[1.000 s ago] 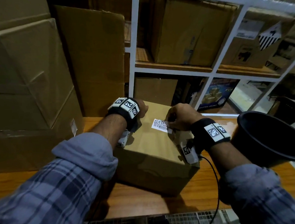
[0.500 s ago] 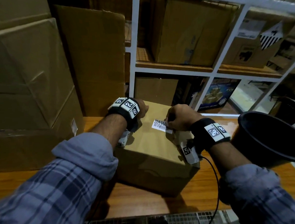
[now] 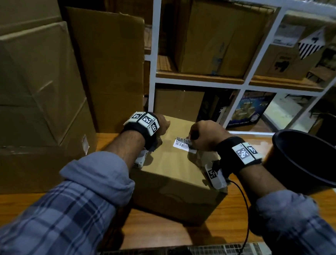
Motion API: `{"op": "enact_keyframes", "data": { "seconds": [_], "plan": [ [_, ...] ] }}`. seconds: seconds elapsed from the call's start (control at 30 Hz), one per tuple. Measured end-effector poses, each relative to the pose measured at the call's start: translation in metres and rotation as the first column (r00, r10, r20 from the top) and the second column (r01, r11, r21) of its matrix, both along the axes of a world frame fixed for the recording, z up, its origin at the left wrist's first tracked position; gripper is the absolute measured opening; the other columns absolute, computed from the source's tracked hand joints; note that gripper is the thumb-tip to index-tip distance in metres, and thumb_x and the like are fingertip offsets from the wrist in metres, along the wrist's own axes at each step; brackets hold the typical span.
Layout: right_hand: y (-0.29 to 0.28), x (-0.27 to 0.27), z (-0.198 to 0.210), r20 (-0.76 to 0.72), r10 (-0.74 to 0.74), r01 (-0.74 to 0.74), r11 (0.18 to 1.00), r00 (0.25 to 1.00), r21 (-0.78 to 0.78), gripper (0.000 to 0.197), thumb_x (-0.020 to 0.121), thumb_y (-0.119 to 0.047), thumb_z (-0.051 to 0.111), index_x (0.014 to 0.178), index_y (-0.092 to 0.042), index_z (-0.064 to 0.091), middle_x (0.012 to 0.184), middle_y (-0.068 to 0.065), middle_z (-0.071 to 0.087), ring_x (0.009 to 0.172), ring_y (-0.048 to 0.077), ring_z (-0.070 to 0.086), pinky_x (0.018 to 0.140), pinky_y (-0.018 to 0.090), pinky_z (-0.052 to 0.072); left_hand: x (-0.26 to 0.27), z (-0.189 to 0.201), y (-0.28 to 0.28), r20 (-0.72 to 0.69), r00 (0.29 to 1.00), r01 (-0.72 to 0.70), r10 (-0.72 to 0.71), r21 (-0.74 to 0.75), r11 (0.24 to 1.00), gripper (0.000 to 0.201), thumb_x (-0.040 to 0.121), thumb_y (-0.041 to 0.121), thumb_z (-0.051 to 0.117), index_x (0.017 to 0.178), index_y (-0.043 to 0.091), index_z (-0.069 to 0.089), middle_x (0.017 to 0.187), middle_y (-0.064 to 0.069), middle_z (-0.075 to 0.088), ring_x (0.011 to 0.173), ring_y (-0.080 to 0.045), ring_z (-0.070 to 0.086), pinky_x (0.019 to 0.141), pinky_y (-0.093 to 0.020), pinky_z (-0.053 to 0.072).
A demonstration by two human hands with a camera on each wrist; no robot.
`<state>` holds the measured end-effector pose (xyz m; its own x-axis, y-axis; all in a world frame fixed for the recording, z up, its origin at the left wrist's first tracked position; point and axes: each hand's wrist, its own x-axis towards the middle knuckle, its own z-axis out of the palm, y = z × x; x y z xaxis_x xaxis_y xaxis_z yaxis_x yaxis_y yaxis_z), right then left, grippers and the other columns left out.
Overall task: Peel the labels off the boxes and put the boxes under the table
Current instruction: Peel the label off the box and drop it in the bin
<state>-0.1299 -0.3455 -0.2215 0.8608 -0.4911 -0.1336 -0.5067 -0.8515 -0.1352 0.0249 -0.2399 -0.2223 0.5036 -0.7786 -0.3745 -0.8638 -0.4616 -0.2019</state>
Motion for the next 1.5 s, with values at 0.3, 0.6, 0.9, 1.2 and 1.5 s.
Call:
{"op": "enact_keyframes", "data": {
  "seconds": [0.3, 0.6, 0.9, 1.2, 1.5],
  "plan": [
    [0.0009, -0.0012, 0.0026, -0.014, 0.009, -0.009, 1.0, 1.0, -0.012, 0.008, 0.092, -0.031, 0.074, 0.093, -0.029, 0.066, 0.084, -0.01, 0.062, 0.088, 0.015, 0.061, 0.067, 0.027, 0.045, -0.0015, 0.0003, -0.0009, 0.015, 1.0, -0.005, 0.005, 0.024, 1.0, 0.065, 0.107, 0.017, 0.051, 0.164, 0.018, 0.021, 0.163, -0.017, 0.033, 0.145, -0.036, 0.04, 0.117, -0.043, 0.04],
    [0.0018, -0.0016, 0.0028, -0.011, -0.002, 0.002, 1.0, 1.0, 0.007, 0.008, 0.09, -0.027, 0.072, 0.098, -0.027, 0.07, 0.092, -0.005, 0.069, 0.092, 0.018, 0.065, 0.074, 0.031, 0.055, -0.0004, -0.0021, -0.0029, 0.017, 1.0, 0.002, -0.003, 0.034, 0.999, 0.067, 0.106, 0.016, 0.052, 0.164, 0.018, 0.021, 0.162, -0.018, 0.035, 0.144, -0.036, 0.042, 0.114, -0.043, 0.043],
    [0.0024, -0.0056, 0.0047, 0.011, 0.004, -0.004, 1.0, 1.0, 0.012, 0.013, 0.088, -0.028, 0.071, 0.101, -0.027, 0.074, 0.093, -0.006, 0.071, 0.091, 0.018, 0.066, 0.084, 0.039, 0.061, 0.0031, -0.0034, -0.0058, 0.021, 1.0, -0.003, 0.002, 0.059, 0.998, 0.061, 0.109, 0.018, 0.042, 0.165, 0.02, 0.019, 0.166, -0.018, 0.029, 0.148, -0.037, 0.037, 0.119, -0.046, 0.037],
    [0.0011, -0.0052, 0.0039, 0.022, 0.0, -0.001, 0.999, 1.0, 0.043, 0.014, 0.089, -0.027, 0.07, 0.103, -0.027, 0.073, 0.096, -0.006, 0.071, 0.094, 0.017, 0.066, 0.084, 0.038, 0.061, 0.0007, -0.002, -0.0062, 0.035, 0.999, -0.005, 0.002, 0.072, 0.997, 0.066, 0.107, 0.015, 0.046, 0.166, 0.019, 0.016, 0.165, -0.019, 0.029, 0.147, -0.038, 0.036, 0.118, -0.044, 0.038],
    [-0.0018, -0.0079, 0.0028, 0.042, -0.012, 0.009, 0.998, 0.999, 0.063, 0.015, 0.089, -0.027, 0.073, 0.104, -0.025, 0.073, 0.097, -0.005, 0.071, 0.094, 0.017, 0.065, 0.073, 0.03, 0.051, 0.002, -0.0057, -0.0047, 0.035, 0.999, -0.008, 0.006, 0.051, 0.999, 0.06, 0.108, 0.015, 0.042, 0.164, 0.021, 0.022, 0.162, -0.018, 0.035, 0.144, -0.036, 0.042, 0.115, -0.044, 0.042]
  ]
}}
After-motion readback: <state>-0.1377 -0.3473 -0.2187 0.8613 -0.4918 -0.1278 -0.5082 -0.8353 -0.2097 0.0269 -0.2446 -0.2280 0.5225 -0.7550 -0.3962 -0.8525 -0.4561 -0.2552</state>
